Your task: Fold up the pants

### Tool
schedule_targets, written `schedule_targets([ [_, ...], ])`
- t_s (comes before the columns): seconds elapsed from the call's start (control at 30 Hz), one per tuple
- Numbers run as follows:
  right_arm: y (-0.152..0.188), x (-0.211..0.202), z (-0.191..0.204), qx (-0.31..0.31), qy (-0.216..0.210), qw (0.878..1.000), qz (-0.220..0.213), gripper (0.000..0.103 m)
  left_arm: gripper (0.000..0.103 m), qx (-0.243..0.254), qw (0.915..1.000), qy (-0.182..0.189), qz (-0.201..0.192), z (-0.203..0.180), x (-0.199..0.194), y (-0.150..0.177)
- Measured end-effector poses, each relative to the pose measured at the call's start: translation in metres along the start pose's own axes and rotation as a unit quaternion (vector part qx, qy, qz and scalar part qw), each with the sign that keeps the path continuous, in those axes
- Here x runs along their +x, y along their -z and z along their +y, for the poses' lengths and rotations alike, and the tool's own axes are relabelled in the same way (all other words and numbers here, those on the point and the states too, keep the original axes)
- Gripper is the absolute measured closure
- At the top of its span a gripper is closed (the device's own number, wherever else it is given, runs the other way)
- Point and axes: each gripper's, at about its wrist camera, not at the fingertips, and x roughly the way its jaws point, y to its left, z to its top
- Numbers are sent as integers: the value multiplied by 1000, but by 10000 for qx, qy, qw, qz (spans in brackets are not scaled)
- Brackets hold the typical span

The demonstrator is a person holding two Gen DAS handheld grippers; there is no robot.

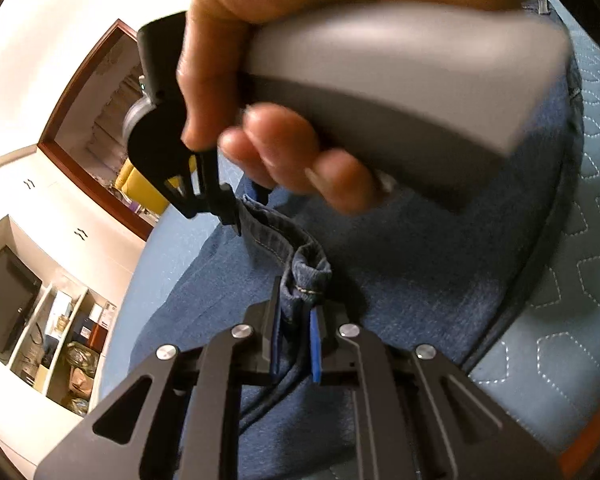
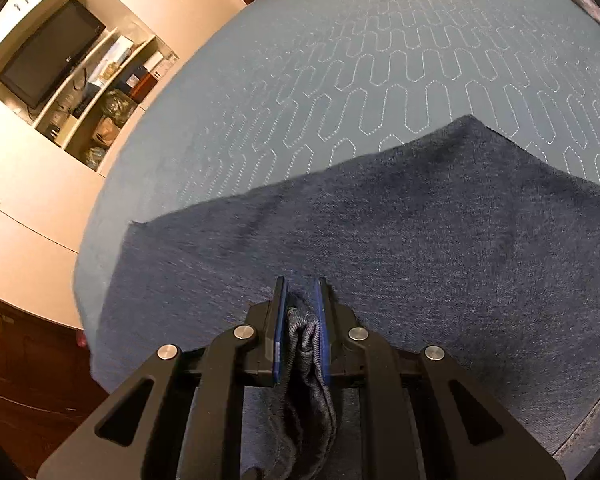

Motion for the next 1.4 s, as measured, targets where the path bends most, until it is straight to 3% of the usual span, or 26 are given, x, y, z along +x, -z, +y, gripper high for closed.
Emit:
schedule_targets([
  [0.07, 1, 2, 4, -94, 106, 9999, -51, 90, 90, -105, 9999, 82, 16, 2, 0, -1],
  [0.1, 1, 3, 8, -151, 194, 9997, -75, 90, 83, -217, 9997, 141, 30, 7, 0, -1],
  [0.13, 1, 3, 12, -219, 323, 9992, -109, 90, 66, -338, 9992, 200, 42, 16, -2, 0],
  [0.2, 2, 1, 20, -328, 473, 9982, -165, 76, 42, -680, 9972, 310, -67, 35, -17, 3],
  [0.3, 4, -22, 32, -456, 950, 9934, -450, 73, 38, -1621, 9856, 440, -179, 80, -50, 25],
  [0.33, 5, -33, 38, -512, 1164, 9899, -622, 72, 38, -2245, 9733, 449, -134, 107, -63, 44],
  [0.37, 11, -46, 46, -591, 1437, 9843, -834, 57, 38, -2707, 9619, 358, -108, 127, -72, 61],
  [0.4, 22, -61, 60, -741, 1775, 9750, -1109, 29, 38, -3137, 9491, 271, -56, 145, -79, 80],
  [0.43, 32, -69, 73, -900, 1902, 9691, -1286, 19, 38, -3616, 9321, 222, 53, 164, -84, 102],
  [0.47, 49, -76, 92, -1158, 1871, 9641, -1488, 15, 39, -4343, 9001, 255, 244, 190, -86, 139],
  [0.5, 61, -75, 105, -1298, 1838, 9619, -1551, 15, 39, -4740, 8793, 297, 359, 203, -86, 160],
  [0.53, 71, -71, 114, -1359, 1876, 9604, -1549, 15, 41, -5314, 8449, 360, 498, 219, -85, 192],
  [0.6, 86, -53, 125, -1323, 1830, 9642, -1391, 15, 43, -5892, 8033, 547, 672, 231, -81, 226],
  [0.63, 94, -41, 126, -1250, 1886, 9654, -1298, 15, 45, -6009, 7937, 630, 714, 234, -78, 238],
  [0.67, 95, -36, 124, -1201, 1989, 9646, -1251, 16, 46, -6013, 7931, 659, 706, 233, -79, 242],
  [0.73, 96, -15, 118, -1077, 2386, 9601, -986, 17, 49, -5875, 8034, 644, 729, 231, -74, 246],
  [0.8, 99, 2, 101, -997, 2613, 9582, -607, 18, 52, -5847, 8044, 720, 764, 234, -67, 246],
  [0.9, 103, 6, 83, -825, 2356, 9669, -521, 18, 54, -5744, 8115, 724, 792, 233, -60, 241],
  [0.97, 103, 8, 83, -899, 2378, 9659, -491, 17, 54, -5833, 8032, 850, 864, 229, -49, 239],
  [1.0, 103, 9, 82, -930, 2401, 9651, -483, 16, 54, -5792, 8053, 887, 906, 223, -43, 235],
  [1.03, 102, 11, 82, -938, 2412, 9647, -480, 16, 54, -5723, 8097, 902, 932, 218, -37, 230],
  [1.13, 103, 12, 79, -882, 2326, 9673, -486, 16, 54, -5375, 8336, 746, 1032, 203, -30, 216],
  [1.27, 102, 10, 77, -895, 2310, 9677, -468, 15, 54, -5218, 8434, 629, 1121, 199, -22, 214],
  [1.4, 103, 9, 77, -894, 2293, 9681, -472, 15, 52, -5191, 8442, 575, 1203, 197, -16, 219],
])
